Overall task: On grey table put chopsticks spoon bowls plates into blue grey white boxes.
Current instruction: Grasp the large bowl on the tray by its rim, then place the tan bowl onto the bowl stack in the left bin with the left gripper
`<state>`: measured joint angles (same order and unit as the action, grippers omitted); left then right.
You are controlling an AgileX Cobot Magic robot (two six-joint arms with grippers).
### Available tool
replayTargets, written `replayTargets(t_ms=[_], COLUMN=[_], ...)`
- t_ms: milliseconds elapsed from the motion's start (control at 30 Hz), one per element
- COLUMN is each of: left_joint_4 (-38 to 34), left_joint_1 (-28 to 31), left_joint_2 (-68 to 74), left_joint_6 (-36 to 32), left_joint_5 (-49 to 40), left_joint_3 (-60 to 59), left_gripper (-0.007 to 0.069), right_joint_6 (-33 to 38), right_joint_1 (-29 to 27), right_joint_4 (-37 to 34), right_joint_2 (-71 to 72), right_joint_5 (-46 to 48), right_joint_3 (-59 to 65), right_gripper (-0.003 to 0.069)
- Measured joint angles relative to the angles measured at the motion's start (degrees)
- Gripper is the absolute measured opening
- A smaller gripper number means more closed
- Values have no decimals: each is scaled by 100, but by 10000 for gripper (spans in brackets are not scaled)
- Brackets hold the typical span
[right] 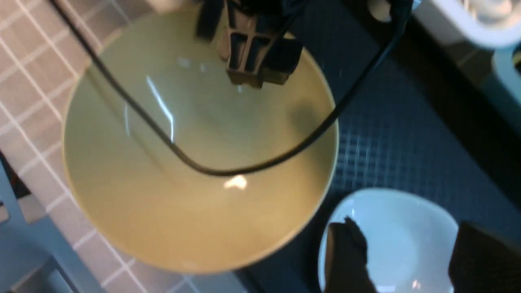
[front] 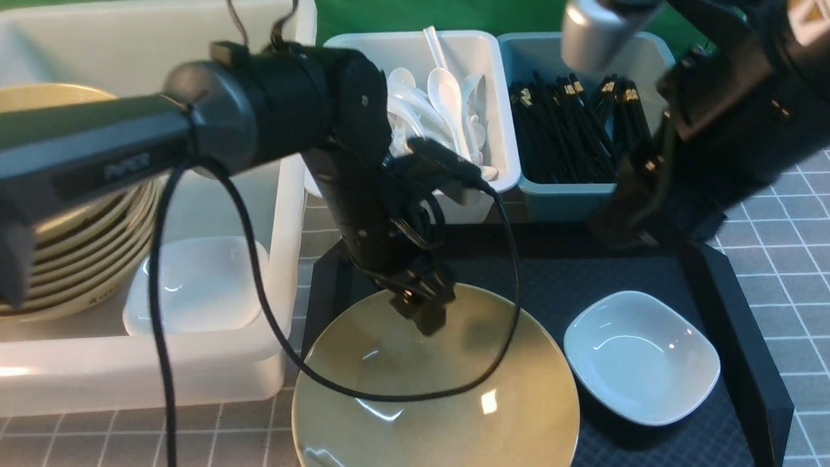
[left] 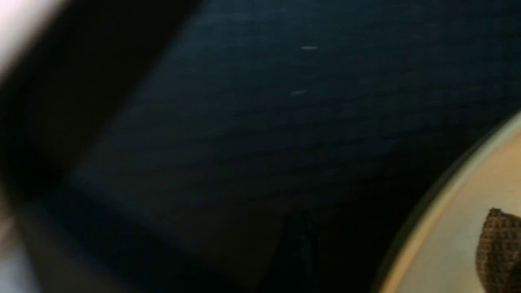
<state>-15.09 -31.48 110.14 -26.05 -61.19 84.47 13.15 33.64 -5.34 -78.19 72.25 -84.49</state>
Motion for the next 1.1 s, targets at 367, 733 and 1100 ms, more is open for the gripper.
replayTargets(t_ms=[367, 733, 1100], left_joint_4=[-303, -597, -1019], left_joint_1=[99, 2535, 6760], left_joint_2=[-448, -2444, -3012], left_joint_6=[236, 1015, 1406], left_joint_5=[-535, -979, -988], left_joint_3=[238, 1128, 1012], left_gripper=[4, 4, 4], right_joint_6=[250, 891, 1365], right_joint_1=[0, 0, 0], right_joint_4=[42, -707, -861], right_joint_2=[107, 107, 107], right_joint_5=[-27, -501, -747], right_joint_3=[103, 103, 103], right_gripper=[232, 33, 33])
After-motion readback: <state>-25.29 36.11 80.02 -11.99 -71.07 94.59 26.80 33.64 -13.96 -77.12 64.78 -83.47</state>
